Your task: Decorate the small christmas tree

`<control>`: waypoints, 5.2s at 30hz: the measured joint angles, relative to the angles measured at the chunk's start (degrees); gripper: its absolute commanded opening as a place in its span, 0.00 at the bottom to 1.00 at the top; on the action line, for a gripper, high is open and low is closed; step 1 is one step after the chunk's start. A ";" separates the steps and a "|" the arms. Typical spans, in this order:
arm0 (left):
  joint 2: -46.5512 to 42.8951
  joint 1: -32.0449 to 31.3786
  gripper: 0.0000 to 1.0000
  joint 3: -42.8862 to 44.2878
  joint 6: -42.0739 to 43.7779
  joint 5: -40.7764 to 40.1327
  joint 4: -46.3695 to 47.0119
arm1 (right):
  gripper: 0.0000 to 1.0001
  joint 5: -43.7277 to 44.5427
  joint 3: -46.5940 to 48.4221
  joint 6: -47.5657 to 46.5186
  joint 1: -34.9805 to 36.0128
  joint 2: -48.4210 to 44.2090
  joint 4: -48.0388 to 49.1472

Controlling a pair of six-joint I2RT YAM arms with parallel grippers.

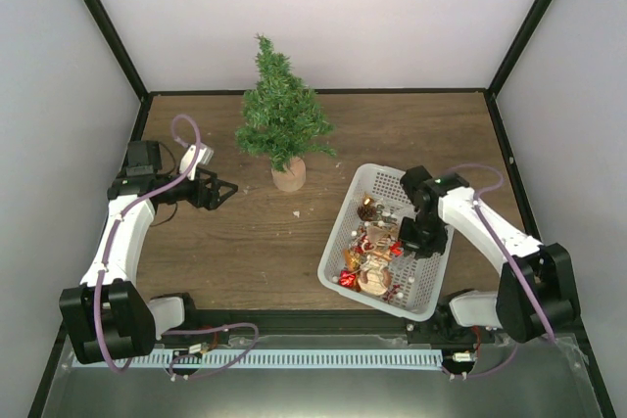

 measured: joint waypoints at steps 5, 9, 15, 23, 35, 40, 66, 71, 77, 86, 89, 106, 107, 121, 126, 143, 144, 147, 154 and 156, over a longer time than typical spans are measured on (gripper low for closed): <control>-0.11 0.00 0.92 -0.59 0.90 0.00 -0.02 | 0.04 -2.16 -1.29 -0.57 0.00 0.42 2.25; -0.20 0.00 0.92 -0.70 1.20 0.04 -0.07 | 0.01 -3.23 -1.27 -1.40 0.00 -0.83 5.05; -0.22 -0.04 0.91 -0.70 1.20 0.57 -0.04 | 0.01 -3.61 -0.81 -2.34 0.00 -2.21 6.91; -0.22 -0.07 0.91 -0.70 1.33 0.92 -0.09 | 0.16 -5.05 -0.85 -4.35 0.00 -2.58 9.09; -0.22 -0.17 0.91 -0.70 2.49 1.53 -0.90 | 0.34 -8.50 -1.90 -6.40 0.00 -1.20 11.30; -0.20 -0.59 0.91 -0.70 2.51 1.53 -0.90 | 0.32 -12.68 -2.62 -6.19 3.13 -1.20 11.82; 0.72 -2.69 0.91 -0.70 2.29 0.61 -0.94 | 0.35 -12.22 -1.42 1.18 9.29 0.26 13.27; 0.72 -2.69 0.91 -0.70 2.23 0.15 -0.92 | 0.35 -6.95 -1.31 1.81 6.64 4.07 13.66; 0.72 -2.69 0.91 -0.70 1.97 -0.09 -0.90 | 0.36 -3.04 -0.83 0.96 1.44 5.25 14.67; 0.72 -2.89 0.91 -0.72 1.84 -0.11 -0.87 | 0.40 -0.61 -1.88 -0.04 -1.49 4.48 16.87; 0.72 -2.95 0.91 -0.72 1.84 -0.11 -0.87 | 0.41 0.24 -3.37 -0.17 -2.71 4.02 17.11; 0.72 -2.95 0.91 -0.72 1.90 -0.04 -0.87 | 0.42 -5.55 -11.89 0.31 -3.21 2.73 25.38; 0.72 -2.95 0.91 -0.72 1.88 -0.04 -0.87 | 0.42 -6.56 -12.92 0.52 -3.26 1.88 26.12; 0.72 -3.06 0.91 -0.72 1.88 -0.04 -0.87 | 0.07 -20.41 -18.38 1.75 -3.65 -6.88 36.20; 0.72 -3.06 0.91 -0.72 1.86 -0.09 -0.90 | 0.01 -24.22 -20.15 1.70 -3.76 -6.88 39.15; 0.76 -3.08 0.91 -0.35 1.97 -0.85 -1.75 | 0.01 -27.41 -16.31 -0.50 -3.82 -7.87 35.12; 0.79 -3.10 0.91 -0.20 2.08 -0.92 -1.81 | 0.01 -28.00 -15.72 -1.03 -3.82 -8.31 34.60; 0.98 -3.17 0.91 0.13 2.38 -1.20 -2.03 | 0.01 -30.49 -14.36 -2.58 -3.85 -9.55 33.05; 1.62 -3.34 0.91 0.59 2.80 -1.81 -2.86 | 0.01 -37.59 -14.36 -6.49 -3.87 -10.05 30.62; 1.64 -3.39 0.91 0.68 2.93 -1.92 -3.15 | 0.01 -39.80 -14.58 -7.04 -3.87 -10.19 30.73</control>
